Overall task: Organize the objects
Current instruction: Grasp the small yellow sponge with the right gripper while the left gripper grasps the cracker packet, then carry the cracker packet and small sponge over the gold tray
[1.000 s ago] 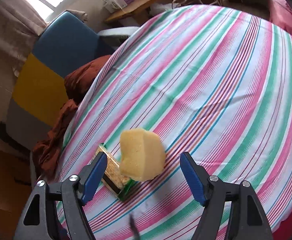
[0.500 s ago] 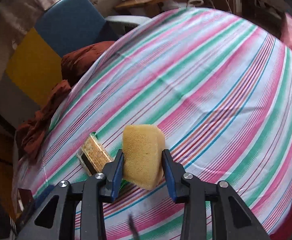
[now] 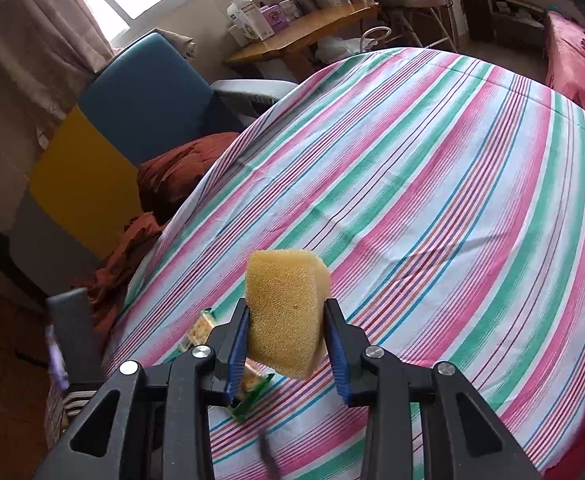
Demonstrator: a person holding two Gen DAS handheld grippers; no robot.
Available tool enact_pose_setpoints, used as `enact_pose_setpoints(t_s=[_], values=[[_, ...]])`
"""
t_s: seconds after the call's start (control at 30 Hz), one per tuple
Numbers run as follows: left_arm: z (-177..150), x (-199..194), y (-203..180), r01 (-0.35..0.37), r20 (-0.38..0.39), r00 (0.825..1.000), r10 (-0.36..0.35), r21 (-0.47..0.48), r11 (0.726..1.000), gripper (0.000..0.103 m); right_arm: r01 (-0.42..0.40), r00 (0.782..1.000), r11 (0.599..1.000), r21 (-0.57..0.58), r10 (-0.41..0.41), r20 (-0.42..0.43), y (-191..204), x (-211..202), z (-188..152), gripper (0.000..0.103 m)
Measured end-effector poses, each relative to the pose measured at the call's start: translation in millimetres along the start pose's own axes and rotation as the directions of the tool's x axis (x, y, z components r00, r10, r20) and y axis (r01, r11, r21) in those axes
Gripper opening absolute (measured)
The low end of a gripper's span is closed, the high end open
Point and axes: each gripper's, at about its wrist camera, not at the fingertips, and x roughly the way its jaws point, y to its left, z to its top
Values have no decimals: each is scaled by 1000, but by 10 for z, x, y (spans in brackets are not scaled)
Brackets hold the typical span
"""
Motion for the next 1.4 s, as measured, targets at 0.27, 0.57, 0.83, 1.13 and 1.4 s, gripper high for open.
enact_pose_setpoints(t_s=[0.27,0.57,0.83,1.13,1.4], values=[[-150,-80,156,-23,64,998,17,101,995,60,-67,997,991,-119,64,-31,244,48,-63,35],[-695,-427,552,-16,96,995,1,156,988,54,-160,983,922,-352,118,-138,720,129,-311,35],[-1057,-894,1021,-48,170,985,31,91,995,54,-184,980,874,-449,126,-157,882,104,-467,35],[-1324,-1681,1428,-82,317,946,71,22,996,54,-189,980,827,-530,127,-151,1053,51,-616,35],[-1651,-2282,1831,-135,398,905,149,-64,989,54,-212,976,770,-602,131,-176,1259,-5,-822,35]])
